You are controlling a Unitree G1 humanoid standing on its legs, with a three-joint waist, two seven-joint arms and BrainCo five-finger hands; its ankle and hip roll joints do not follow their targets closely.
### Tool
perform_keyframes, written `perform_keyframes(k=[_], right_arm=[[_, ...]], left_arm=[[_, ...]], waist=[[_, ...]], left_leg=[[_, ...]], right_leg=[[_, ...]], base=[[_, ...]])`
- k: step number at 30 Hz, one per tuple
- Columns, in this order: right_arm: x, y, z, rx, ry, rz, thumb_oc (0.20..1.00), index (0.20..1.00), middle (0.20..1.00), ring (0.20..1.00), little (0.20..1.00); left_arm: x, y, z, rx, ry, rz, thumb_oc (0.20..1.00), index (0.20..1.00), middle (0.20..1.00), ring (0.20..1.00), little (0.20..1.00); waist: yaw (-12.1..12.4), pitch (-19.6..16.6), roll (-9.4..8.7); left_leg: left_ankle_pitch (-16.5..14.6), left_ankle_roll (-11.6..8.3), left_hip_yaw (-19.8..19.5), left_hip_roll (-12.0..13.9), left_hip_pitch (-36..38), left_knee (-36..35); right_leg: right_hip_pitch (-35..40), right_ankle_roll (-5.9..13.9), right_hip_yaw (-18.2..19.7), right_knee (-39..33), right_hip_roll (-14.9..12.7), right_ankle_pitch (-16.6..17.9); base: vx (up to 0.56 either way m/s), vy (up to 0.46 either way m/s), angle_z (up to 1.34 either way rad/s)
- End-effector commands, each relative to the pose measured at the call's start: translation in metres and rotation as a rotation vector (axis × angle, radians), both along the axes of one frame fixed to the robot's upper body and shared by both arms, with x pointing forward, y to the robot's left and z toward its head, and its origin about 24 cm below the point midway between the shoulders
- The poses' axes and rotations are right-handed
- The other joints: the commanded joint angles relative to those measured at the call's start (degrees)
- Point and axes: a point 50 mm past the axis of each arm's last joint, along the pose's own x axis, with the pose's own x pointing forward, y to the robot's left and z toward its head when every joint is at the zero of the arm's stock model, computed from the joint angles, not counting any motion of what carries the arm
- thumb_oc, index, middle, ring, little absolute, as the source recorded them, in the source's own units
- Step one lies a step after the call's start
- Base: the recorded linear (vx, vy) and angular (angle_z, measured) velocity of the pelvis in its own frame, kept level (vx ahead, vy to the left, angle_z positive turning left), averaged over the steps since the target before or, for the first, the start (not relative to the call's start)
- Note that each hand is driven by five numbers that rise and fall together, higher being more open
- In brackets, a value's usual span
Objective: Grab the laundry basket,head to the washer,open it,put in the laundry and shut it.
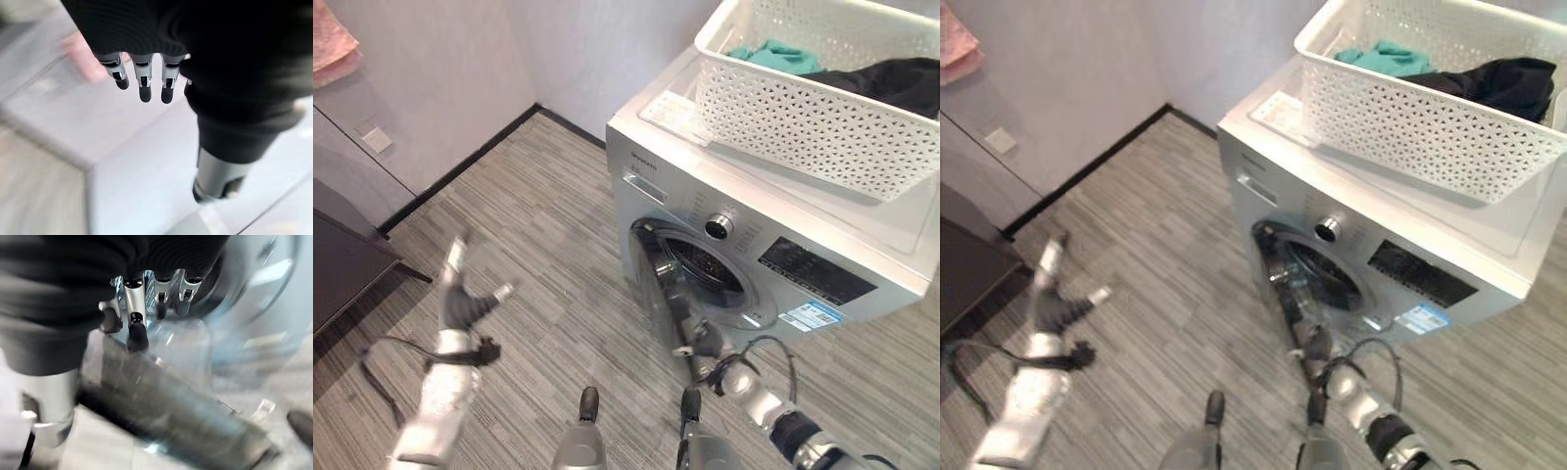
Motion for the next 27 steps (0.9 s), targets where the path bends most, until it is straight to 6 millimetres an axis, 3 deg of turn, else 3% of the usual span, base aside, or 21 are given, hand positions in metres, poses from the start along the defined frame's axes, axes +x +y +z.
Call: perform_keyframes(k=[1, 4, 6, 8, 13, 14, 16, 19, 22, 23, 24, 27], right_arm=[[0.015, 0.065, 0.019, 0.113, -0.032, 0.181, 1.000, 1.000, 1.000, 1.000, 1.000], [0.009, 0.056, 0.010, 0.133, 0.033, 0.136, 1.000, 1.000, 1.000, 1.000, 1.000], [0.005, 0.050, 0.002, 0.134, 0.078, 0.107, 1.000, 1.000, 1.000, 1.000, 1.000], [0.005, 0.041, -0.004, 0.079, 0.100, 0.095, 1.000, 1.000, 1.000, 1.000, 1.000], [-0.002, 0.028, -0.014, 0.028, 0.129, 0.079, 1.000, 1.000, 1.000, 1.000, 1.000], [-0.010, 0.019, -0.022, -0.018, 0.146, 0.083, 1.000, 1.000, 1.000, 1.000, 1.000], [-0.020, 0.008, -0.031, -0.046, 0.174, 0.065, 1.000, 1.000, 1.000, 1.000, 1.000], [-0.036, -0.006, -0.041, -0.080, 0.205, 0.054, 1.000, 1.000, 1.000, 1.000, 1.000], [-0.058, -0.033, -0.051, -0.144, 0.243, 0.006, 1.000, 1.000, 1.000, 1.000, 1.000], [-0.058, -0.035, -0.051, -0.145, 0.243, 0.004, 1.000, 1.000, 1.000, 1.000, 1.000], [-0.067, -0.048, -0.055, -0.181, 0.269, -0.017, 1.000, 1.000, 1.000, 1.000, 1.000], [-0.064, -0.066, -0.053, -0.238, 0.275, -0.021, 1.000, 1.000, 1.000, 1.000, 1.000]], left_arm=[[-0.004, -0.007, 0.021, 0.157, -0.017, -0.118, 1.000, 1.000, 1.000, 1.000, 1.000], [-0.002, -0.012, 0.051, 0.258, -0.106, -0.159, 1.000, 1.000, 1.000, 1.000, 1.000], [0.004, -0.022, 0.061, 0.190, -0.136, -0.242, 1.000, 1.000, 1.000, 1.000, 1.000], [0.004, -0.047, 0.087, 0.051, -0.185, -0.530, 1.000, 1.000, 1.000, 1.000, 1.000], [0.009, -0.073, 0.104, -0.034, -0.154, -0.810, 1.000, 1.000, 1.000, 1.000, 1.000], [0.009, -0.089, 0.105, -0.077, -0.116, -0.941, 1.000, 1.000, 1.000, 1.000, 1.000], [0.012, -0.102, 0.102, -0.119, -0.066, -1.046, 1.000, 1.000, 1.000, 1.000, 1.000], [0.018, -0.119, 0.088, -0.201, 0.016, -1.162, 1.000, 1.000, 1.000, 1.000, 1.000], [0.030, -0.135, 0.052, -0.394, 0.173, -1.198, 1.000, 1.000, 1.000, 1.000, 1.000], [0.031, -0.136, 0.052, -0.396, 0.173, -1.201, 1.000, 1.000, 1.000, 1.000, 1.000], [0.036, -0.156, 0.017, -0.580, 0.365, -1.270, 1.000, 1.000, 1.000, 1.000, 1.000], [0.029, -0.177, -0.044, -0.767, 0.735, -1.318, 1.000, 1.000, 1.000, 1.000, 1.000]], waist=[[3.83, -2.87, -2.52], [3.94, -3.94, -2.61], [3.95, -4.66, -2.40], [3.64, -5.83, -1.60], [3.09, -6.68, -0.88], [2.06, -6.94, -0.73], [0.95, -7.20, -0.80], [-1.02, -7.42, -1.38], [-3.46, -7.28, -1.95], [-3.32, -7.31, -1.84], [-5.17, -6.93, -2.05], [-7.18, -6.83, -1.78]], left_leg=[[-6.39, 4.88, 0.42, -4.27, 1.24, 1.72], [-6.47, 4.36, 0.04, -4.01, 2.45, 1.27], [-6.27, 4.13, -0.27, -3.93, 2.89, 0.90], [-6.03, 3.86, -0.43, -4.00, 3.11, 0.70], [-5.82, 3.55, -0.82, -4.03, 3.37, 0.56], [-5.72, 3.42, -0.82, -4.10, 3.53, 0.41], [-5.76, 3.25, -0.73, -4.12, 3.66, 0.31], [-5.99, 3.00, -0.10, -4.01, 3.97, 0.26], [-6.14, 2.88, 0.62, -3.78, 4.11, 0.26], [-6.17, 2.88, 0.62, -3.76, 4.14, 0.26], [-6.19, 2.91, 1.02, -3.69, 4.27, 0.26], [-6.50, 3.03, 1.89, -3.59, 4.46, 0.26]], right_leg=[[2.04, 1.99, -1.40, 8.30, -2.95, -10.96], [3.91, 1.85, -2.25, 7.65, -2.74, -11.55], [4.88, 1.87, -2.98, 6.96, -2.78, -11.56], [5.65, 2.05, -3.58, 6.37, -2.86, -11.51], [6.24, 2.19, -3.89, 6.21, -2.90, -11.48], [6.44, 2.38, -3.98, 6.14, -2.90, -11.50], [6.66, 2.53, -4.06, 5.82, -2.92, -11.42], [6.70, 2.68, -3.54, 5.58, -2.88, -11.33], [6.44, 2.69, -2.83, 5.44, -2.78, -11.29], [6.46, 2.69, -2.84, 5.46, -2.77, -11.32], [6.22, 2.75, -2.16, 5.38, -2.63, -11.12], [5.87, 2.95, -1.25, 5.09, -2.62, -10.71]], base=[[0.06, -0.034, 0.00], [0.06, -0.046, 0.05], [0.05, -0.036, 0.20], [0.03, -0.008, 0.23], [0.03, 0.006, 0.10], [0.03, 0.005, 0.09], [0.03, 0.002, 0.09], [0.02, 0.006, 0.01], [0.01, 0.003, -0.07], [0.01, 0.010, -0.19], [0.02, 0.020, -0.19], [0.02, 0.023, -0.21]])
